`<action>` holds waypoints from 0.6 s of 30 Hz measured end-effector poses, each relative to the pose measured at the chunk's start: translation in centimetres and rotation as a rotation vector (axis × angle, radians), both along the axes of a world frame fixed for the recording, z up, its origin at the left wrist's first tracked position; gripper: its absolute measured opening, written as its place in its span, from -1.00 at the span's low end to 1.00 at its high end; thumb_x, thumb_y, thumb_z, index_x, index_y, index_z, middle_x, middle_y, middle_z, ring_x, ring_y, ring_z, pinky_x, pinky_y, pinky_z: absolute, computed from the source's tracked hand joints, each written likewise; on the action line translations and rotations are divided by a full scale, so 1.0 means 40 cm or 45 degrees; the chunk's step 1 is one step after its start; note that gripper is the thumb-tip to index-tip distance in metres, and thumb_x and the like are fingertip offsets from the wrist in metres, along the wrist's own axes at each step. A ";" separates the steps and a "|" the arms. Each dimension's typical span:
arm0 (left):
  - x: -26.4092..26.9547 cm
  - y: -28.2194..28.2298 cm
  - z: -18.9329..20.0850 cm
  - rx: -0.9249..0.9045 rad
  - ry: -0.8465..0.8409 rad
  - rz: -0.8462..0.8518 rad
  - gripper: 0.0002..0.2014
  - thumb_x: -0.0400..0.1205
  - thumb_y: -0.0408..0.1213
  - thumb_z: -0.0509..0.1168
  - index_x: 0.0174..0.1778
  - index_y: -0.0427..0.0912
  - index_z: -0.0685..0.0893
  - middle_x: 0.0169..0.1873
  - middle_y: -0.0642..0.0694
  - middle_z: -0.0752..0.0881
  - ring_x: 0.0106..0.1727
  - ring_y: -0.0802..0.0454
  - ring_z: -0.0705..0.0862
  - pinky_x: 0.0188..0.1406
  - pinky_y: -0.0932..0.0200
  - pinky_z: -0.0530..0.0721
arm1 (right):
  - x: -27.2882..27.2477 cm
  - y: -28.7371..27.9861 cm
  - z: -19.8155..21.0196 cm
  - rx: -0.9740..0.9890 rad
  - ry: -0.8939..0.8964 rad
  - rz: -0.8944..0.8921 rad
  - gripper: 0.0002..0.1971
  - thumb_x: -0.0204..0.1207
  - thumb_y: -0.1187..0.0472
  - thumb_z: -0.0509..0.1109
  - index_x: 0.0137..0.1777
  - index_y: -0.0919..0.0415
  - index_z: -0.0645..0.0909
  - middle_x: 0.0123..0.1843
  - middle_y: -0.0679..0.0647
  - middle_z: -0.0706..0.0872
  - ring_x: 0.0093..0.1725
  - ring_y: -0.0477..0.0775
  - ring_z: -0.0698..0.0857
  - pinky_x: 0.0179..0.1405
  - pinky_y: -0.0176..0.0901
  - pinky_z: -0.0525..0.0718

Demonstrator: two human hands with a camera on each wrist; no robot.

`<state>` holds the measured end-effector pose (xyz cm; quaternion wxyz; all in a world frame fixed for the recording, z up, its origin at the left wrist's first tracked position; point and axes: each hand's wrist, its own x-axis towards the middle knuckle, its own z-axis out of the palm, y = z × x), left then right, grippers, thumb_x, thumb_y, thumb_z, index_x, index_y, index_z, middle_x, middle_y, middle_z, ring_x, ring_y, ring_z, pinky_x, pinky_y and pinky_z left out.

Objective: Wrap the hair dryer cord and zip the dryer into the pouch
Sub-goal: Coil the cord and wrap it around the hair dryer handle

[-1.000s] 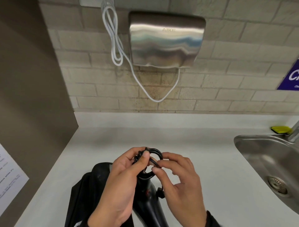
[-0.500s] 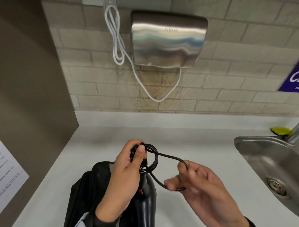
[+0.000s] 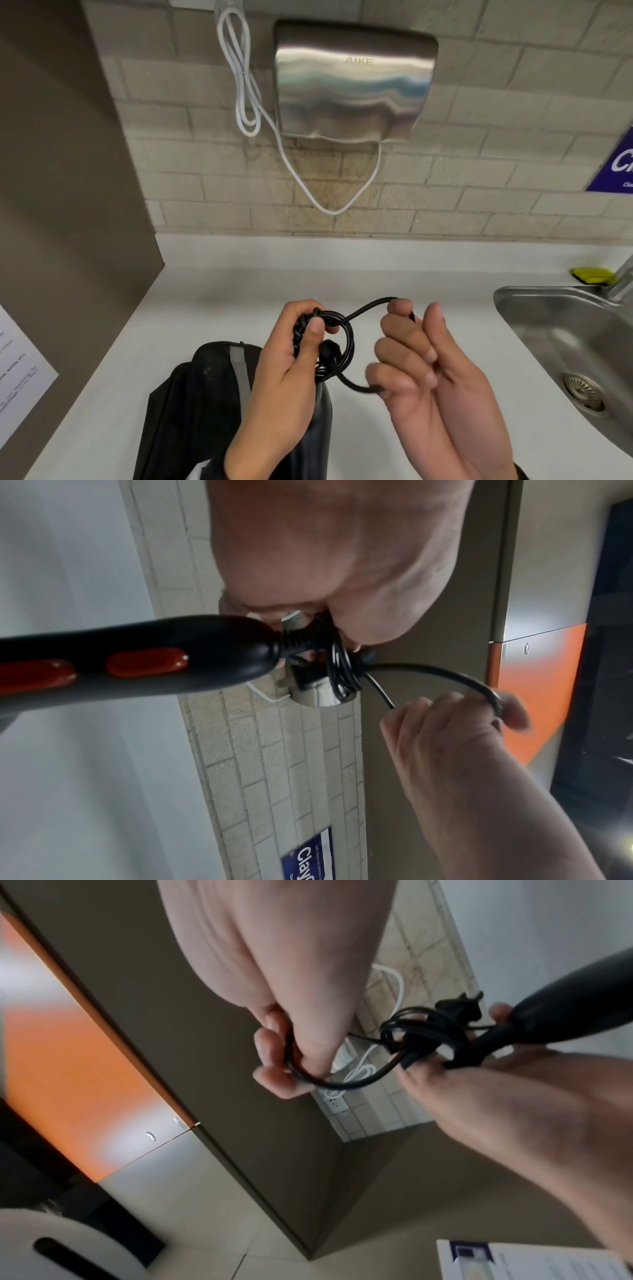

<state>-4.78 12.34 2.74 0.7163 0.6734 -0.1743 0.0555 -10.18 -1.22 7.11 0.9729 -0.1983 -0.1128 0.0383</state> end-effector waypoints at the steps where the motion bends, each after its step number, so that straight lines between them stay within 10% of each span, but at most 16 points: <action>1: -0.001 0.001 0.000 -0.013 0.010 -0.010 -0.82 0.69 -0.12 0.16 0.04 -0.04 0.66 -0.15 0.03 0.79 -0.17 0.25 0.71 -0.19 0.54 0.60 | -0.002 -0.001 0.010 0.027 -0.004 0.066 -0.68 0.82 0.06 -0.07 0.28 0.29 0.34 -0.23 0.04 0.27 -0.35 -0.02 0.33 -0.32 -0.18 0.54; 9: 0.008 0.031 -0.006 -0.104 0.128 -0.068 -0.81 0.68 -0.09 0.18 0.01 0.02 0.70 -0.14 0.01 0.80 -0.07 0.16 0.73 -0.06 0.38 0.61 | -0.003 -0.058 -0.007 -0.147 0.090 0.381 -0.70 0.82 0.15 0.05 0.25 0.26 0.58 -0.27 0.06 0.51 -0.55 -0.08 0.31 -0.69 -0.32 0.28; 13: 0.015 0.056 0.001 -0.185 0.242 -0.168 -0.82 0.64 -0.12 0.22 -0.07 0.00 0.74 -0.20 0.04 0.80 -0.05 0.07 0.71 0.12 0.04 0.57 | -0.027 -0.124 0.014 -0.834 0.260 0.199 -0.76 0.48 0.07 0.45 -0.02 0.25 0.70 -0.48 0.01 0.39 -0.68 -0.19 0.22 -0.76 -0.52 0.19; 18: 0.022 0.067 -0.005 0.041 0.033 -0.185 -0.77 0.65 0.10 0.25 -0.06 0.05 0.69 -0.25 0.03 0.75 -0.11 0.14 0.66 0.05 0.19 0.55 | -0.020 -0.138 0.016 -1.429 0.116 -0.133 -0.47 0.26 -0.21 0.59 -0.12 0.31 0.71 -0.52 0.03 0.41 -0.57 -0.02 0.27 -0.63 -0.34 0.30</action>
